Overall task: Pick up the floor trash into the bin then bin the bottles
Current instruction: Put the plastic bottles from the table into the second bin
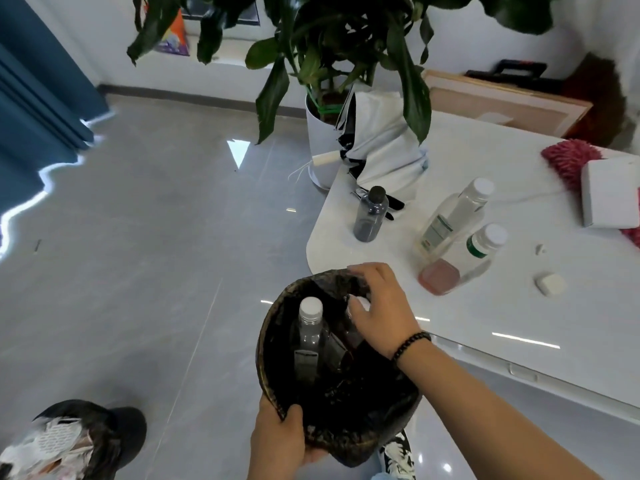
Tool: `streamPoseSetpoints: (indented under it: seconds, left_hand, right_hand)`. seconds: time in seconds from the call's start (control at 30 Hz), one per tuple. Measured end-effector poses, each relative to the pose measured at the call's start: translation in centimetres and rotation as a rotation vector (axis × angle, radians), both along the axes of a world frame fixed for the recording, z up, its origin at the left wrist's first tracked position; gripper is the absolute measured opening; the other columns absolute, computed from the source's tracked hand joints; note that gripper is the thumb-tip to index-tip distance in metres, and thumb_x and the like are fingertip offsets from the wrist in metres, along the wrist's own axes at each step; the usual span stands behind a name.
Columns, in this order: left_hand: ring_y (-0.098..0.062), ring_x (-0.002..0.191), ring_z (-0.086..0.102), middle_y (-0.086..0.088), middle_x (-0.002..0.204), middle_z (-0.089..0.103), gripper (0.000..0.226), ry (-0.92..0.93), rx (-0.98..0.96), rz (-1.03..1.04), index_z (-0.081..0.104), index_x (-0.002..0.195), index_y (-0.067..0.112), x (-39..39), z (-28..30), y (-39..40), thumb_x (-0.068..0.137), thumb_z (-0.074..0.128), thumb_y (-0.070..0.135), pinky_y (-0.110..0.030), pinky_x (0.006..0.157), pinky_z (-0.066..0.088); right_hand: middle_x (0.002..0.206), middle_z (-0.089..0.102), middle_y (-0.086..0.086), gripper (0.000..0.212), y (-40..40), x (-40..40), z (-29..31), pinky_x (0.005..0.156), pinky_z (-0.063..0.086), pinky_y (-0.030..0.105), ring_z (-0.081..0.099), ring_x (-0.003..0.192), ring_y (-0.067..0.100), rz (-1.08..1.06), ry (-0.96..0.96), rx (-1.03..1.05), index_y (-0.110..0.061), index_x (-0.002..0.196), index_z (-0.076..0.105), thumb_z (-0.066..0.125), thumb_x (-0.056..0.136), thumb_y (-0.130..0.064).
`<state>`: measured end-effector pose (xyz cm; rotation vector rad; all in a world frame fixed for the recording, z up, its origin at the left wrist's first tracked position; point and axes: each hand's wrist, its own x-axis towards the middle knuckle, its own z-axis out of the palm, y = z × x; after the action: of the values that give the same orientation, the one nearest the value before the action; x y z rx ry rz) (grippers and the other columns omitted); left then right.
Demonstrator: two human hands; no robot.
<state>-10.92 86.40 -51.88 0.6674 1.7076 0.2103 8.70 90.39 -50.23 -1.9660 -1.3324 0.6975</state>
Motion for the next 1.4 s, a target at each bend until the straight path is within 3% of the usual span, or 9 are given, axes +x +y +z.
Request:
streamPoseSetpoints:
  seconds: [0.1, 0.27, 0.43, 0.63, 0.77, 0.9, 1.03, 1.23, 1.4]
  left_hand:
    - [-0.042, 0.095, 0.059, -0.012, 0.124, 0.05, 0.041, -0.018, -0.005, -0.002, 0.043, 0.131, 0.028, 0.6, 0.1, 0.1, 0.095, 0.04, 0.008, -0.048, 0.053, 0.057]
    - [-0.042, 0.091, 0.062, -0.014, 0.117, 0.055, 0.034, -0.047, -0.009, 0.002, 0.047, 0.123, 0.029, 2.1, 0.3, 0.0, 0.097, 0.042, 0.007, -0.047, 0.055, 0.057]
    - [-0.039, 0.076, 0.065, -0.014, 0.103, 0.059, 0.032, -0.044, 0.003, 0.019, 0.047, 0.123, 0.025, 3.2, 0.6, -0.2, 0.098, 0.041, 0.006, -0.047, 0.058, 0.057]
    - [-0.041, 0.079, 0.063, -0.014, 0.106, 0.057, 0.035, -0.049, 0.012, 0.096, 0.047, 0.128, 0.021, 3.6, 0.5, -0.3, 0.098, 0.04, 0.004, -0.051, 0.059, 0.057]
    - [-0.041, 0.078, 0.066, -0.017, 0.106, 0.06, 0.033, 0.007, 0.0, 0.091, 0.047, 0.128, 0.02, 3.1, -0.8, -0.4, 0.098, 0.041, 0.007, -0.045, 0.055, 0.057]
    - [-0.039, 0.076, 0.065, -0.017, 0.115, 0.057, 0.035, 0.048, -0.007, 0.101, 0.044, 0.131, 0.02, 3.1, -1.4, -0.7, 0.098, 0.042, 0.009, -0.039, 0.049, 0.056]
    - [-0.044, 0.089, 0.063, -0.013, 0.123, 0.053, 0.041, 0.092, -0.028, 0.061, 0.041, 0.134, 0.026, 4.0, -2.9, -0.5, 0.097, 0.043, 0.009, -0.037, 0.043, 0.054]
    - [-0.043, 0.09, 0.062, -0.015, 0.122, 0.053, 0.039, 0.134, -0.029, 0.03, 0.042, 0.133, 0.024, 3.1, -4.6, -0.9, 0.097, 0.044, 0.009, -0.036, 0.043, 0.054]
    - [-0.039, 0.082, 0.065, -0.016, 0.116, 0.058, 0.035, 0.11, -0.021, 0.039, 0.043, 0.131, 0.022, 2.6, -4.0, -0.8, 0.098, 0.045, 0.011, -0.036, 0.044, 0.055]
  right_hand:
    - [0.131, 0.043, 0.008, 0.042, 0.0, 3.2, 1.5, 0.1, 0.023, 0.014, 0.041, 0.125, 0.022, -0.133, -0.172, 0.046, -0.012, 0.125, 0.055, 0.061, 0.083, -0.008]
    - [0.142, 0.032, 0.029, 0.055, -0.6, 10.3, 2.7, 0.111, 0.025, 0.05, 0.025, 0.135, 0.046, -0.415, -0.437, 0.086, -0.006, 0.129, 0.053, 0.065, 0.076, -0.003]
    - [0.155, 0.011, 0.017, 0.06, -1.6, 14.2, 1.0, 0.112, 0.027, 0.05, 0.018, 0.141, 0.037, -0.435, -0.308, -0.202, -0.015, 0.141, 0.041, 0.055, 0.084, -0.002]
    - [0.127, 0.046, 0.019, 0.051, -2.8, 12.9, 2.0, 0.074, 0.032, -0.006, 0.051, 0.106, 0.032, -0.432, -0.233, 0.094, -0.01, 0.124, 0.059, 0.051, 0.082, 0.016]
    - [0.103, 0.053, 0.011, 0.052, -3.0, 11.9, 2.8, 0.074, 0.041, 0.013, 0.055, 0.08, 0.01, -0.36, -0.317, 0.255, -0.008, 0.119, 0.062, 0.05, 0.076, 0.019]
    - [0.136, 0.045, 0.017, 0.045, -3.7, 10.7, -1.1, 0.099, 0.043, 0.047, 0.051, 0.115, 0.036, -0.067, -0.371, -0.049, -0.015, 0.131, 0.055, 0.052, 0.088, -0.001]
    - [0.153, 0.023, 0.013, 0.065, -4.9, 9.2, -4.8, 0.117, 0.019, 0.038, 0.023, 0.141, 0.032, 0.196, -0.188, -0.219, -0.018, 0.141, 0.04, 0.048, 0.083, 0.008]
    - [0.157, 0.009, 0.005, 0.072, -3.7, 8.2, -6.8, 0.115, 0.012, 0.058, 0.002, 0.146, 0.033, 0.284, -0.457, -0.341, -0.027, 0.144, 0.031, 0.06, 0.08, -0.008]
    - [0.145, 0.039, 0.011, 0.052, -2.6, 8.3, -5.6, 0.108, 0.03, 0.053, 0.031, 0.137, 0.036, 0.176, -0.433, -0.184, -0.016, 0.13, 0.05, 0.068, 0.081, -0.016]
